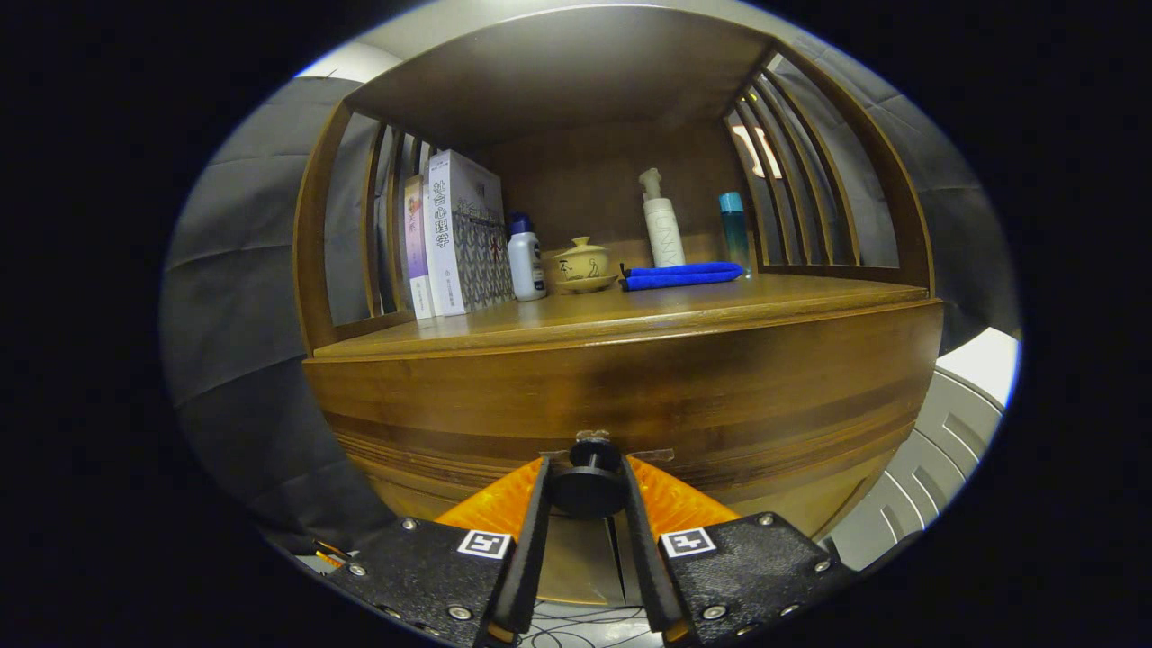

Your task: Pull open the drawer, take out the items inside it, and place them on the countertop above the cabinet.

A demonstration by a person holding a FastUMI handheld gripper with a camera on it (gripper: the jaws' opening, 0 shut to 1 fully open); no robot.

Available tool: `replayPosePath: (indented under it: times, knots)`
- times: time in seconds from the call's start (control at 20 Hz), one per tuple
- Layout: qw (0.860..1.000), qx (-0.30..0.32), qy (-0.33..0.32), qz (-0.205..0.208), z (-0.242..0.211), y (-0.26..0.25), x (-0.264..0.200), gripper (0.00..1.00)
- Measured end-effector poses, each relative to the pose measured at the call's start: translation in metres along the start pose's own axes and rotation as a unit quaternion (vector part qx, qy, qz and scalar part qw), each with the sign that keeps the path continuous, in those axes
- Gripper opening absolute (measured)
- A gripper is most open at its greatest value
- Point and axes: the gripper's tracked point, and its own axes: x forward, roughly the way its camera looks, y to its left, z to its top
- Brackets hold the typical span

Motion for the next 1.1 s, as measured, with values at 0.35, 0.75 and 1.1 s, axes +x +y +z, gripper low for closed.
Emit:
replayPosePath:
  times: [0.35, 0.75, 1.1]
  knots:
    - [1.0, -0.018, -0.007, -0.005, 0.002, 0.001, -0.004, 0.34]
    - [1.0, -0.026, -0.009, 0.005, -0.005, 0.003, -0.047, 0.34]
    - [0.999, -0.038, -0.002, 0.007, -0.012, 0.009, -0.091, 0.34]
